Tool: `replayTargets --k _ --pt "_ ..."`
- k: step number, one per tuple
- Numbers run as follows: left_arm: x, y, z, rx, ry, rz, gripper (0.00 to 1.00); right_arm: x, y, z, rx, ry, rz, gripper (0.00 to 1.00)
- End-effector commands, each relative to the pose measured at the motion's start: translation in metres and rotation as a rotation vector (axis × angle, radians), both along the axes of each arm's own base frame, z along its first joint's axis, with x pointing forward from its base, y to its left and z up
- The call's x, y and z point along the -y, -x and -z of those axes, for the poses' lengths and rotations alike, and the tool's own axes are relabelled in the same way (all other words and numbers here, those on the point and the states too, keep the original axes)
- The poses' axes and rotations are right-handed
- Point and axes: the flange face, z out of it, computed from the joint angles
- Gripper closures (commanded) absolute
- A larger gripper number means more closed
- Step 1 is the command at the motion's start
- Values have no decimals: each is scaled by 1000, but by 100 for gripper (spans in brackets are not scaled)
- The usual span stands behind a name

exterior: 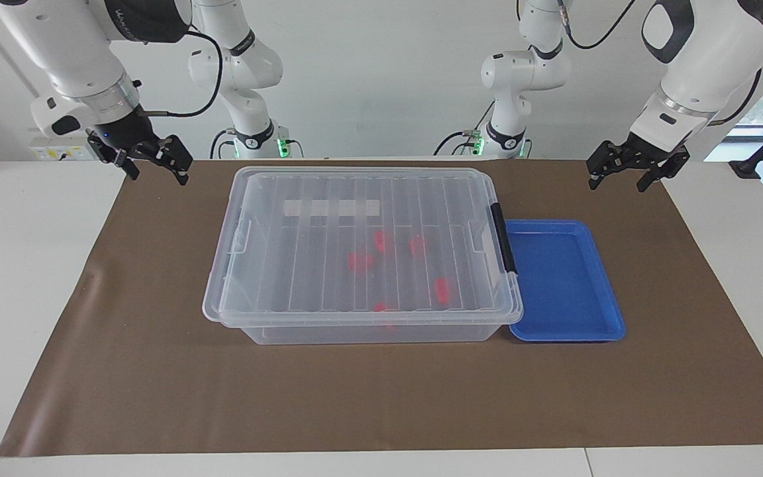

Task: Place red block in blue tray from box

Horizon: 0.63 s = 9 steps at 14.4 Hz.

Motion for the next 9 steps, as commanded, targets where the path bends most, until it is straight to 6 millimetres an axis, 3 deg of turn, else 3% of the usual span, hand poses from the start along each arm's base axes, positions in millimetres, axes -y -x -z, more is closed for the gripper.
replayTargets --k 1,9 --pt "-1 5 -5 -2 10 2 0 0 -2 0 12 6 -20 0" --pt "-1 5 -5 -2 10 2 0 -11 -5 7 66 -16 7 0"
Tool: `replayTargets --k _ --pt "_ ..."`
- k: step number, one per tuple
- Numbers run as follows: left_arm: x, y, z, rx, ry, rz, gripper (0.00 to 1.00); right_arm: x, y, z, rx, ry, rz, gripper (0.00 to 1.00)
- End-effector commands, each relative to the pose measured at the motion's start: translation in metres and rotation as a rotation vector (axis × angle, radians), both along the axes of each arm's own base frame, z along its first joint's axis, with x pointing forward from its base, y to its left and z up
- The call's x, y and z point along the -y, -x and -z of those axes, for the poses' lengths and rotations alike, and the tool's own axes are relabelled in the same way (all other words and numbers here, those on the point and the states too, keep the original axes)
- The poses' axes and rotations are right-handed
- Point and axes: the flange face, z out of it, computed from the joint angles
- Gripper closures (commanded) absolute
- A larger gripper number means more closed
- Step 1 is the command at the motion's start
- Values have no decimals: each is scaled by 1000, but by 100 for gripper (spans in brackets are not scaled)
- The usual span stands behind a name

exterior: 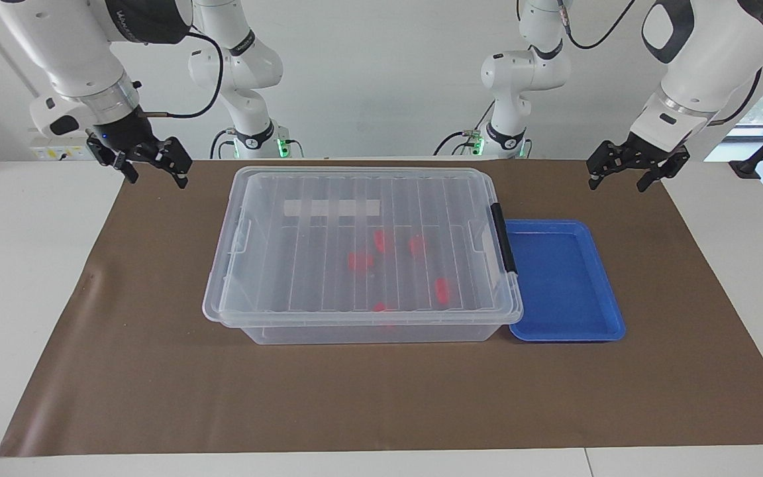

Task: Place red block in blue tray from box

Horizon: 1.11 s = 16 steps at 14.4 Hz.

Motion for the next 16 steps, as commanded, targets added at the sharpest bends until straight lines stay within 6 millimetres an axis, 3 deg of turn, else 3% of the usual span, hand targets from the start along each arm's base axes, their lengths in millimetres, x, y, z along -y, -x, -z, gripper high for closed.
replayTargets --k 1,4,9,12,16 --pt "-1 5 -6 -2 10 2 0 -19 1 10 36 -32 42 0" --pt "-1 5 -5 -2 10 2 0 -45 -1 19 65 -45 72 0" --pt "-1 5 -5 -4 10 2 0 -72 -8 69 78 -48 45 0" --pt "-1 5 -5 -4 10 2 0 -78 -17 94 49 -43 68 0" --pt "-1 5 -5 -2 10 2 0 -79 -12 130 48 -41 60 0"
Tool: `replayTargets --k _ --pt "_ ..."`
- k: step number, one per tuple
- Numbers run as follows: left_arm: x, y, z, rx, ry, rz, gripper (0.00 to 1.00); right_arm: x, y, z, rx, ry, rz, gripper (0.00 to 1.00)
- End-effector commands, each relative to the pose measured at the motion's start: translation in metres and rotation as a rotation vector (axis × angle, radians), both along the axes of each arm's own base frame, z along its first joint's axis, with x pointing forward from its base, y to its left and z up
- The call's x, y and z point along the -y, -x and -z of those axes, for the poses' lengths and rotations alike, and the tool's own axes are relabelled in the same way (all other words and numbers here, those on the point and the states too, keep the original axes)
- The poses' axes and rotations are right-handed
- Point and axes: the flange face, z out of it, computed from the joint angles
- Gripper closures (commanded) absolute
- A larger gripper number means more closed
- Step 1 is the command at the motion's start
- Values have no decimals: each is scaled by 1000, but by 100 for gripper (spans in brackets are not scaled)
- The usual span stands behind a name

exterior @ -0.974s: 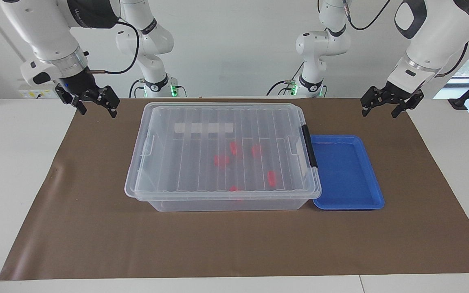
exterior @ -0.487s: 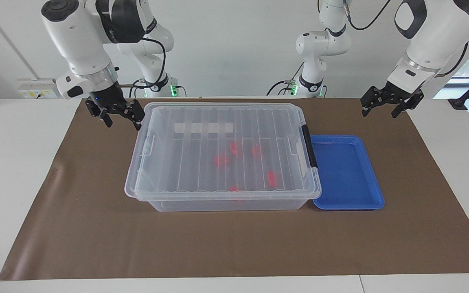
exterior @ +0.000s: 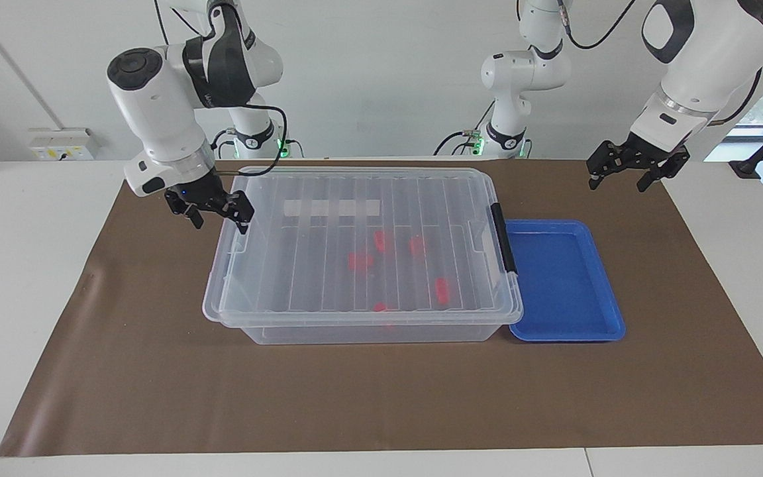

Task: Place red block in blue tray from box

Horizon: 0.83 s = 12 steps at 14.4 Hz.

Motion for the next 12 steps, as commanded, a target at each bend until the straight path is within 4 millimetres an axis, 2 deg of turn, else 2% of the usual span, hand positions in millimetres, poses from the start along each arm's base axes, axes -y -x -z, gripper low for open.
replayTargets --k 1,4,12 --pt "-1 5 -5 -2 10 2 0 2 10 25 4 -15 10 0" --pt "-1 5 -5 -4 10 2 0 4 13 40 -8 -12 -7 0" --pt "-1 5 -5 -4 10 2 0 42 20 61 -35 3 -128 0"
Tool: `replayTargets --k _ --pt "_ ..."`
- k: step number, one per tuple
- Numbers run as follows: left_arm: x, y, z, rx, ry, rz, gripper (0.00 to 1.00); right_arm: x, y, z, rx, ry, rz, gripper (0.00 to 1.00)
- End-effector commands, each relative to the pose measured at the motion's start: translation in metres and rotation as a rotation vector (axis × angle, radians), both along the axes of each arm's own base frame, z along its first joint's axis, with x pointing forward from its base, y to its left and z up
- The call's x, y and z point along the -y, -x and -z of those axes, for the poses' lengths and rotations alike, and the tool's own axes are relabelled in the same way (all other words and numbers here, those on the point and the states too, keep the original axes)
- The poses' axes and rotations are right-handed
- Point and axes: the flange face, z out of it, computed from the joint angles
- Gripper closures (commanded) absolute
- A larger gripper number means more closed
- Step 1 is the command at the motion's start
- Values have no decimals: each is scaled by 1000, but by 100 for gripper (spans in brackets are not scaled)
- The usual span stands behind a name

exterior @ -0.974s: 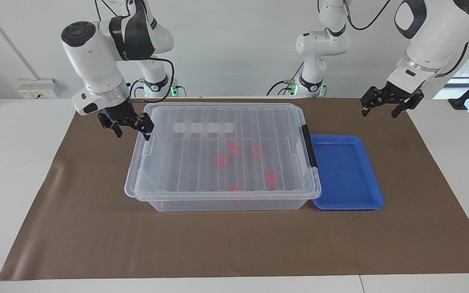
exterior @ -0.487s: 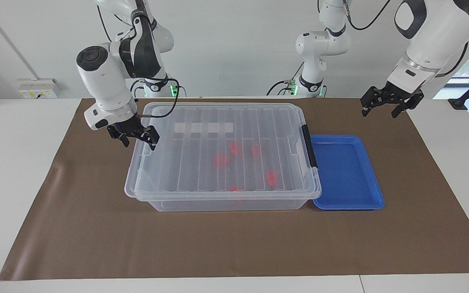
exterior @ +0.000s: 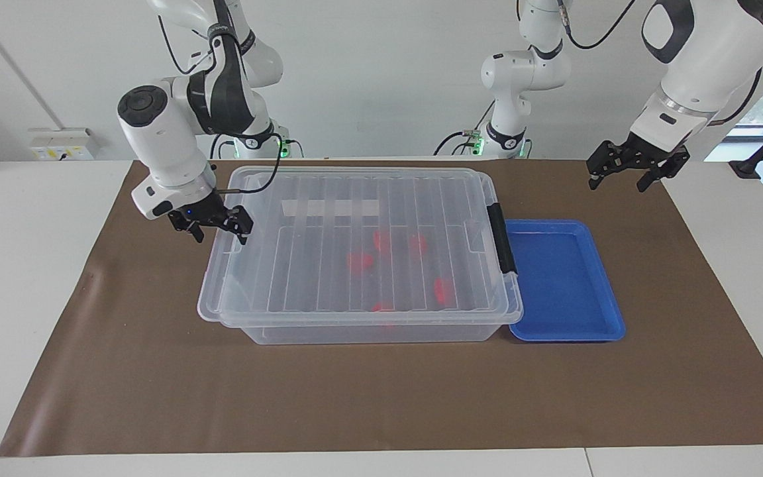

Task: Place red block in blue tray from box

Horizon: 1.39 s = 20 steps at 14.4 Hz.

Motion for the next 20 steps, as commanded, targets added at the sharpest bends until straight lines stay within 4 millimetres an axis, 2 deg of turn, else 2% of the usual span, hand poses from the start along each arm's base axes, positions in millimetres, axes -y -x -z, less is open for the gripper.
replayTargets --k 1,2,10,14,20 --pt "-1 5 -5 -4 10 2 0 21 10 15 0 -2 -35 0" --pt "-1 5 -6 -2 10 2 0 32 11 15 6 -2 -38 0" --pt "-1 5 -5 -4 10 2 0 69 10 15 23 1 -86 0" --pt "-1 5 -5 -2 10 2 0 102 12 15 26 4 -130 0" --pt "-1 5 -5 -4 10 2 0 133 13 13 33 14 -155 0"
